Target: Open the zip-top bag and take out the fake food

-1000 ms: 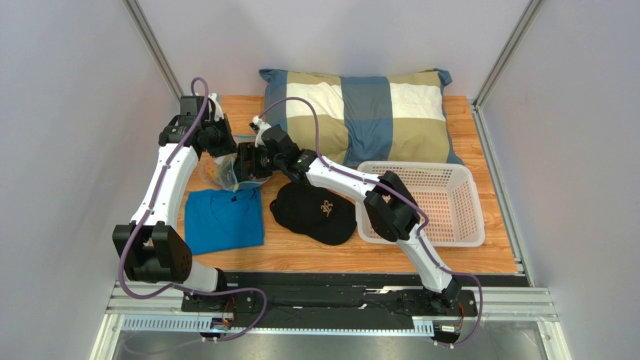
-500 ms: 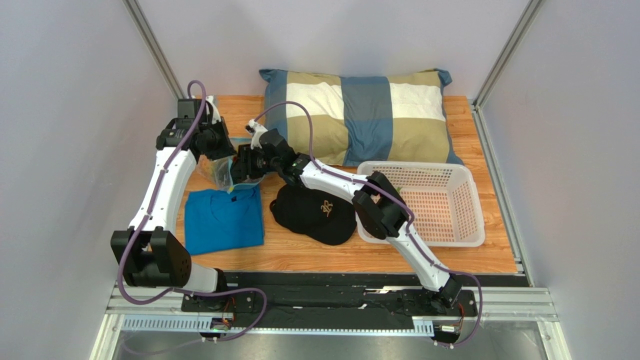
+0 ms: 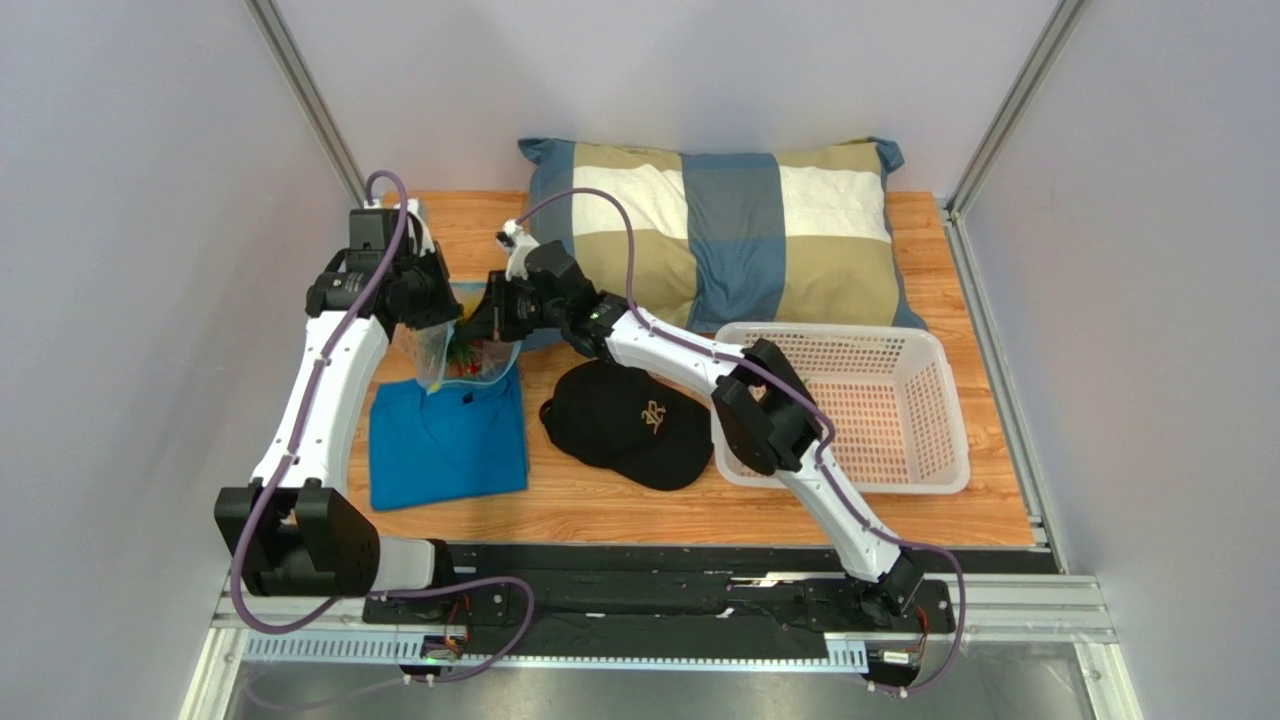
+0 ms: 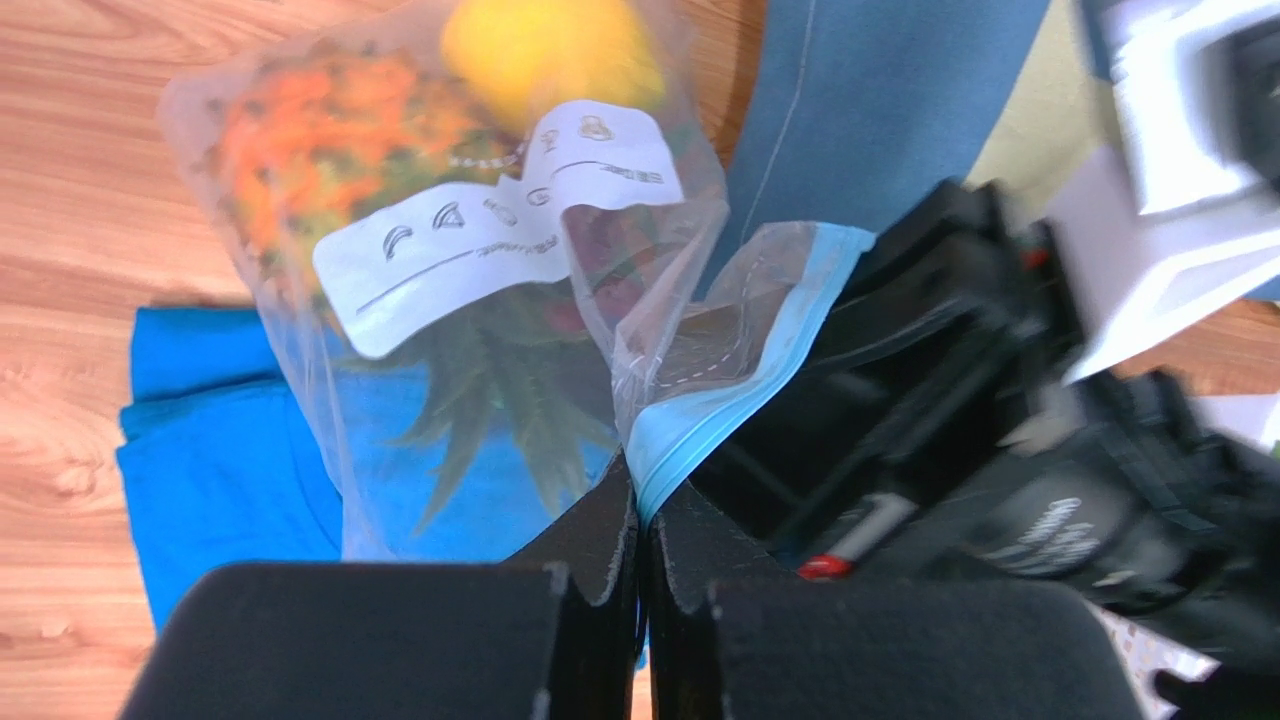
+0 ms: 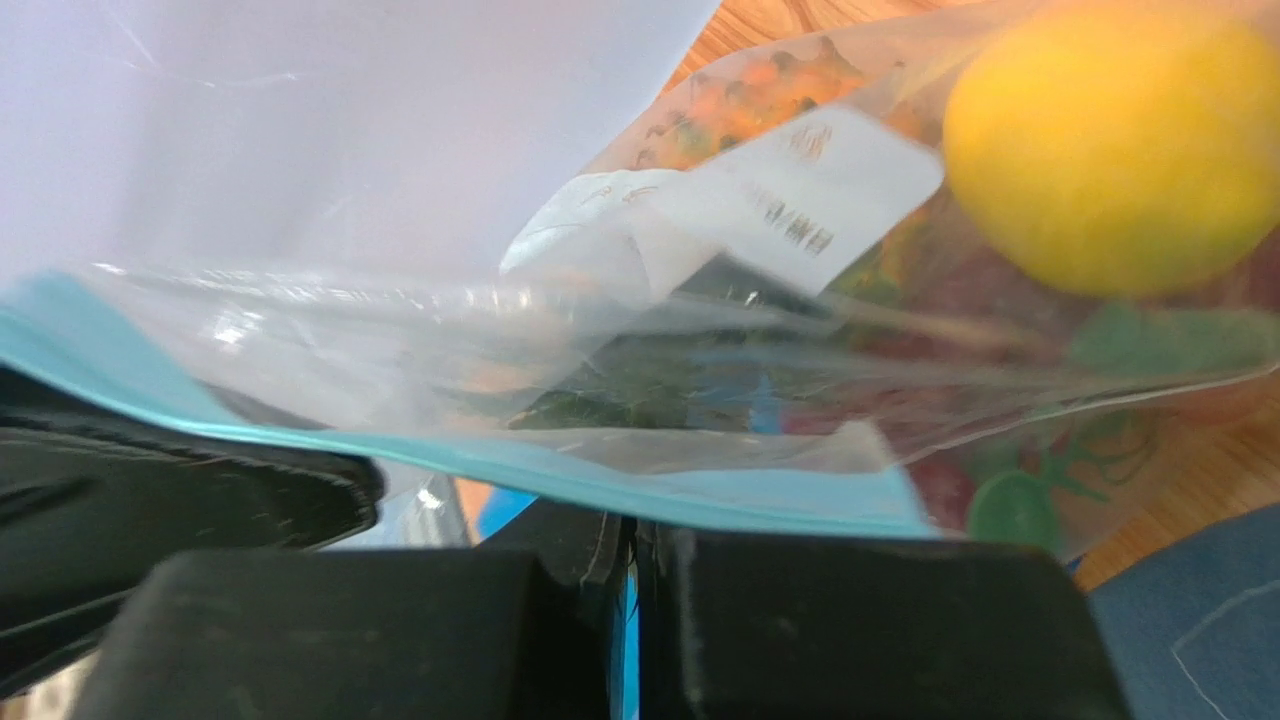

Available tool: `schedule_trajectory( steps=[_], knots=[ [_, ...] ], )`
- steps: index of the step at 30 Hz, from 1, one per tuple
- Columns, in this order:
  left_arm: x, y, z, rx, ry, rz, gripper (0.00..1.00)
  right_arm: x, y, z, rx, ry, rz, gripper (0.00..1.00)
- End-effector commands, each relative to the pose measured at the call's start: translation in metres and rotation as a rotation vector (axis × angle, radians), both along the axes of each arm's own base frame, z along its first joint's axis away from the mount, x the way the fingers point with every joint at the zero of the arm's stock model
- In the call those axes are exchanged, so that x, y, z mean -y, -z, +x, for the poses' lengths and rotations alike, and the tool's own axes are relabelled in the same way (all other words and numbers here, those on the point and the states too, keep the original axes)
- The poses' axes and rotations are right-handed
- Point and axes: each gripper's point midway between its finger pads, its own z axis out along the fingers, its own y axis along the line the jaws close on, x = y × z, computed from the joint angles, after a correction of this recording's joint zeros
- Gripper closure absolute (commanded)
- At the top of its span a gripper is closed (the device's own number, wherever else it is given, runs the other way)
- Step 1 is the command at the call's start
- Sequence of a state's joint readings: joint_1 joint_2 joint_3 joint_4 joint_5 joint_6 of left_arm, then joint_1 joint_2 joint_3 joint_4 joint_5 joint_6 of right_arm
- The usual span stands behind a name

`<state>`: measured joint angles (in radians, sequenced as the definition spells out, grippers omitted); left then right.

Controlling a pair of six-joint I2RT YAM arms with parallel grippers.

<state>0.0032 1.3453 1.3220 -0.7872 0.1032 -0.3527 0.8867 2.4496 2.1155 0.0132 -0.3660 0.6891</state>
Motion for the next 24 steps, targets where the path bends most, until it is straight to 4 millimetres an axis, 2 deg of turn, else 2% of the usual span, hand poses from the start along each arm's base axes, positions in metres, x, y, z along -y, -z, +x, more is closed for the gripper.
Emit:
schedule_trajectory(
  steps=[1,5,6,7,9,13,16,20,24],
  knots=[
    [-0.016,-0.011,-0.004,0.054,-0.04,0.054,1.0,0.015,-0.111,0.0,-0.001,-0.022,0.196,1.0],
    [-0.024,-0.007,-0.004,0.058,-0.074,0.052,1.0,0.022,-0.134,-0.014,-0.042,-0.097,0.236,1.0],
    [-0.026,-0.008,-0.003,0.06,-0.082,0.049,1.0,0.025,-0.145,-0.025,-0.055,-0.139,0.259,1.0],
    [-0.027,-0.009,-0.002,0.063,-0.081,0.046,1.0,0.029,-0.131,-0.029,-0.087,-0.15,0.25,1.0],
    [-0.031,-0.013,0.001,0.072,-0.093,0.048,1.0,0.035,-0.137,-0.038,-0.062,-0.2,0.286,1.0],
    [-0.031,-0.017,0.007,0.082,-0.099,0.025,1.0,0.041,-0.138,-0.057,0.009,-0.301,0.266,1.0],
    [-0.022,-0.019,0.013,0.082,-0.07,-0.02,1.0,0.041,-0.125,-0.061,0.004,-0.329,0.224,1.0],
    [-0.014,-0.02,0.021,0.076,-0.054,-0.068,1.0,0.034,-0.137,-0.073,0.083,-0.425,0.189,1.0],
    [-0.013,-0.024,0.025,0.081,-0.044,-0.071,1.0,0.028,-0.14,-0.071,0.097,-0.424,0.189,1.0]
  ],
)
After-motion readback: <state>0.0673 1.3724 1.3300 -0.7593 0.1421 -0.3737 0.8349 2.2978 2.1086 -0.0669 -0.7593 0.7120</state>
